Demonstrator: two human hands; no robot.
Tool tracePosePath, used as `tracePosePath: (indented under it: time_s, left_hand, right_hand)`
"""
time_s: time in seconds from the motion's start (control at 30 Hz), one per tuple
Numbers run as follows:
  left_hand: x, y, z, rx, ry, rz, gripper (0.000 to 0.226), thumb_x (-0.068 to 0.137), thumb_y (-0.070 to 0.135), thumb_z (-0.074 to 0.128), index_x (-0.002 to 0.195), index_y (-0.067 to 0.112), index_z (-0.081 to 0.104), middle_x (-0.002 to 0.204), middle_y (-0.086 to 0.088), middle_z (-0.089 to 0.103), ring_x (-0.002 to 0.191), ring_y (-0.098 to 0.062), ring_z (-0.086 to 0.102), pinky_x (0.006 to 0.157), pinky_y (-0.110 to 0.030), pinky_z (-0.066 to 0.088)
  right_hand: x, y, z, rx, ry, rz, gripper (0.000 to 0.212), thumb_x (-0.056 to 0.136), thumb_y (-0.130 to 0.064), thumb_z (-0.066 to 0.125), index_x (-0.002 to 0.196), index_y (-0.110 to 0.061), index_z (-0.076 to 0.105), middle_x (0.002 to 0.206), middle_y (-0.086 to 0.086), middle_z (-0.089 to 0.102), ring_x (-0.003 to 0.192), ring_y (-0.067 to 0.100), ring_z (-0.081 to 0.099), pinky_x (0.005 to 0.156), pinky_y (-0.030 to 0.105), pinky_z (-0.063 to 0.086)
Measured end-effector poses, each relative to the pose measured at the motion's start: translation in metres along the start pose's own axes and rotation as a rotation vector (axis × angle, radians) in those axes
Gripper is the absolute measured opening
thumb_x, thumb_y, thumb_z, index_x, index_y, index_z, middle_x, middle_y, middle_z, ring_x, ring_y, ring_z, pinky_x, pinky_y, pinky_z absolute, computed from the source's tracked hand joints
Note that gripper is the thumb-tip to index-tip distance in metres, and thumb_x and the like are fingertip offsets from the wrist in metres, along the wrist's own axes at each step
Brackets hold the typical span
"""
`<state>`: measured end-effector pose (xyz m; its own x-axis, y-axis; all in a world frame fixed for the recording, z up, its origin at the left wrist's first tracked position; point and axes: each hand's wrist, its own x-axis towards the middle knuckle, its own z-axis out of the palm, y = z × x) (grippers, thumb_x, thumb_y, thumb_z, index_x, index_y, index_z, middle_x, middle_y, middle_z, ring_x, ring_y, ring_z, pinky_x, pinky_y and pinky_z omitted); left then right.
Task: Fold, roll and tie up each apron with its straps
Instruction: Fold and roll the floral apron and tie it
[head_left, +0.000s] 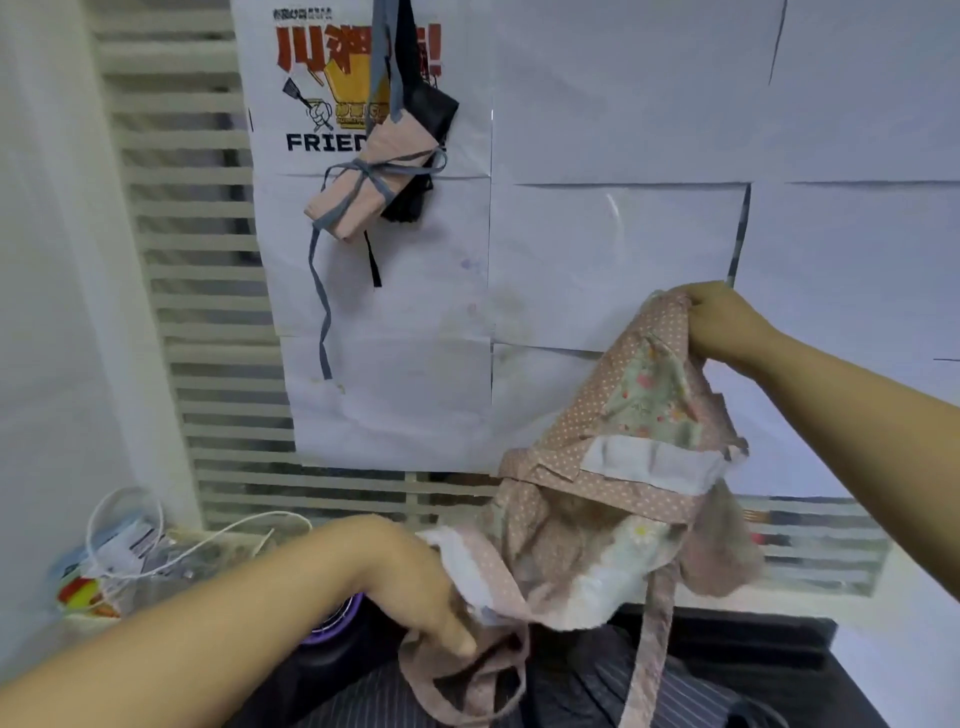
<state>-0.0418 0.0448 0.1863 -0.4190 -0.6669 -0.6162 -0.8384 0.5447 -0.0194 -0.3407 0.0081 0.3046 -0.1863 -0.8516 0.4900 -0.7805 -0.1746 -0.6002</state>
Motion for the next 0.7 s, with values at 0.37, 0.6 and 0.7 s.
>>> tracePosePath:
  time_s: [0.37, 0.6, 0.7]
  left_hand:
    - [0.026, 0.024, -0.023, -0.504, 0.643, 0.445, 0.055, 0.083, 0.034, 0.072, 0.13, 0.029, 0.043, 0.12, 0.023, 0.046, 0.114, 0.002, 0.047, 0.093, -0.007, 0.036]
    - [0.024, 0.036, -0.033, -0.187, 0.966, 0.335, 0.015, 0.097, 0.032, 0.049, 0.094, 0.017, 0.046, 0.084, -0.002, 0.058, 0.081, -0.02, 0.054, 0.062, -0.033, 0.037]
    - [0.013, 0.028, -0.045, -0.163, 1.18, 0.258, 0.015, 0.098, 0.033, 0.046, 0.094, 0.02, 0.052, 0.086, -0.003, 0.064, 0.085, -0.027, 0.058, 0.067, -0.036, 0.044]
  right_hand:
    - [-0.002, -0.022, 0.015, -0.121, 0.038, -0.19, 0.043, 0.099, -0.023, 0.046, 0.079, 0.014, 0.056, 0.084, 0.024, 0.064, 0.075, 0.031, 0.055, 0.062, 0.031, 0.035]
    - [0.01, -0.011, -0.006, -0.154, 0.169, -0.051, 0.031, 0.093, -0.01, 0.041, 0.092, 0.01, 0.065, 0.1, 0.021, 0.067, 0.096, 0.035, 0.06, 0.079, 0.037, 0.046]
    - [0.015, 0.001, -0.017, -0.092, 0.238, -0.078, 0.027, 0.09, -0.009, 0.044, 0.089, 0.004, 0.067, 0.099, 0.014, 0.069, 0.097, 0.029, 0.061, 0.083, 0.036, 0.046]
